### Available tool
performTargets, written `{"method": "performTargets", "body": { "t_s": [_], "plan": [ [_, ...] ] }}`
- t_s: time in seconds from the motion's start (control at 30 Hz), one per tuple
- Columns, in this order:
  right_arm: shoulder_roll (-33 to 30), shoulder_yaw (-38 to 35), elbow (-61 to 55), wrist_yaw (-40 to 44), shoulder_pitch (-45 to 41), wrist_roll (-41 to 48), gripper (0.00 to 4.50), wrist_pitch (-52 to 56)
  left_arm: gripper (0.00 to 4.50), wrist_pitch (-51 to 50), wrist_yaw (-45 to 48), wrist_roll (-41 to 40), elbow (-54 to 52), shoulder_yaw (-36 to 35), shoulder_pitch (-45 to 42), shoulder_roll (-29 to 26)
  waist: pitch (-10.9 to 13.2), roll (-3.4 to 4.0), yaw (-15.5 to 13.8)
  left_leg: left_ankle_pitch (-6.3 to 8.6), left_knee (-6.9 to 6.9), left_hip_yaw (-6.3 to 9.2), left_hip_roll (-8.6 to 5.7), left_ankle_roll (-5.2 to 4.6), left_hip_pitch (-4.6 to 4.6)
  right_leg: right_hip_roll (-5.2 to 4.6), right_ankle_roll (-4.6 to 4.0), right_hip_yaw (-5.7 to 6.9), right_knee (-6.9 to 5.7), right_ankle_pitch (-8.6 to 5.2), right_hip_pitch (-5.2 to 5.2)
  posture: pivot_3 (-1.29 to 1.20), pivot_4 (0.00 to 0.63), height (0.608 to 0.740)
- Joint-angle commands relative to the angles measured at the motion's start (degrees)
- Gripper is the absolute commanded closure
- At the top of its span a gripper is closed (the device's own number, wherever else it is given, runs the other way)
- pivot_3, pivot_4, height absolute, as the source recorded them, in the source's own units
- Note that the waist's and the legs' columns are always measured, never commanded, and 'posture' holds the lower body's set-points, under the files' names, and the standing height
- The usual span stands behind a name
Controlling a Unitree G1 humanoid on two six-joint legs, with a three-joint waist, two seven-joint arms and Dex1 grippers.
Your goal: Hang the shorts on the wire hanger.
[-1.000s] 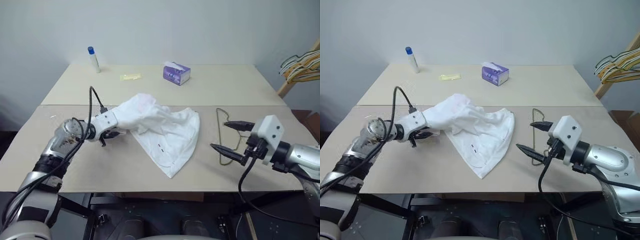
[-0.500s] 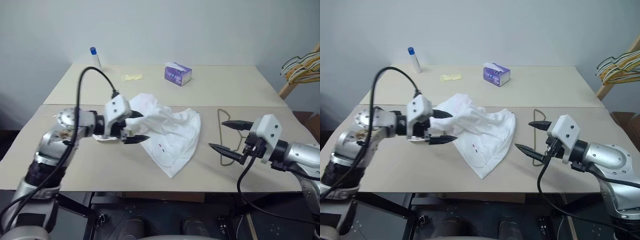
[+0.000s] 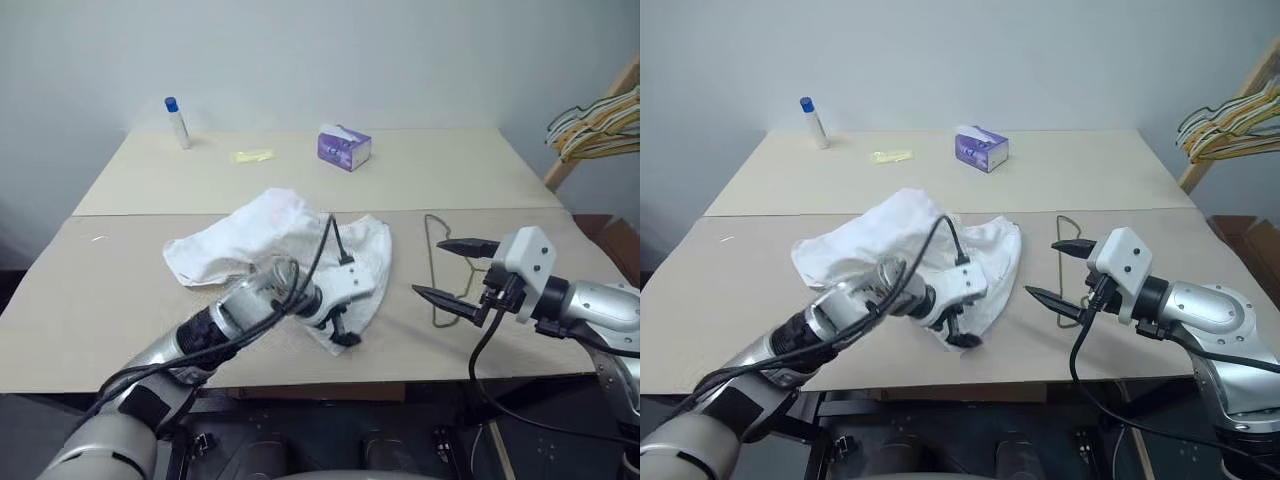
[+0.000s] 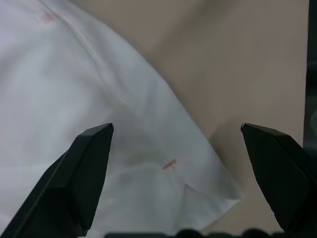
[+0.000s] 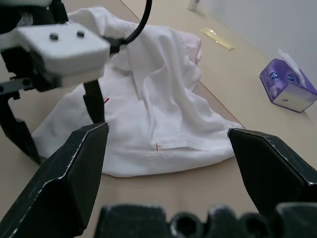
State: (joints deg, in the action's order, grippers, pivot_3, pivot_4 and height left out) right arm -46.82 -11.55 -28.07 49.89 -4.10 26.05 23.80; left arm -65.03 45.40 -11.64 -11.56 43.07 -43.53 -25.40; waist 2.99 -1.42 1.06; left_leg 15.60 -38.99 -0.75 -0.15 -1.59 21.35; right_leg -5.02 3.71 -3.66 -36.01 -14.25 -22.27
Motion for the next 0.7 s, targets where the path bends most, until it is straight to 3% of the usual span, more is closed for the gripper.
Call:
{"method": "performTargets", "body": {
  "t_s": [0.03, 0.2, 0.27, 0.7],
  "plan": [
    [-0.2, -1.4, -2.9, -0.6, 0.2, 0.4, 0.00, -0.6, 0.02, 0.5, -0.9, 0.7, 0.6, -0.6, 0.2, 1.0, 0.0, 0.00, -0.2, 0.00, 0.00, 0.01, 0.00, 0.00, 0.00, 0.00, 0.00, 0.00, 0.00, 0.00, 0.00, -0.05, 0.031, 0.740],
    [-0.1, -1.7, -3.9, -1.1, 1.1, 0.6, 0.00, -0.3, 0.02, 0.9, -3.3, 2.7, 3.2, 0.3, 0.2, 3.0, 0.0, 0.01, -0.3, 0.00, -0.03, 0.00, -0.03, 0.00, -0.01, -0.03, 0.00, 0.01, 0.00, 0.00, 0.05, -0.06, 0.025, 0.740],
    [-0.2, -1.8, -3.8, -1.0, 0.8, 0.7, 0.00, -0.3, 0.43, 1.6, -2.8, 3.2, 2.4, 1.0, 0.9, 1.8, 0.0, 0.02, -0.3, 0.00, -0.03, -0.01, -0.03, 0.00, -0.02, -0.03, 0.00, 0.01, 0.01, 0.00, 0.05, -0.06, 0.022, 0.740],
    [0.7, 0.7, -1.3, -0.5, -2.6, -0.2, 0.00, -1.6, 4.48, 8.4, 0.3, 4.0, 1.1, -2.0, 6.0, -6.7, -0.3, 0.07, 0.3, 0.00, -0.01, -0.05, 0.02, 0.00, -0.17, 0.01, -0.01, -0.06, -0.04, 0.00, 0.11, -0.02, 0.013, 0.740]
  ]
}}
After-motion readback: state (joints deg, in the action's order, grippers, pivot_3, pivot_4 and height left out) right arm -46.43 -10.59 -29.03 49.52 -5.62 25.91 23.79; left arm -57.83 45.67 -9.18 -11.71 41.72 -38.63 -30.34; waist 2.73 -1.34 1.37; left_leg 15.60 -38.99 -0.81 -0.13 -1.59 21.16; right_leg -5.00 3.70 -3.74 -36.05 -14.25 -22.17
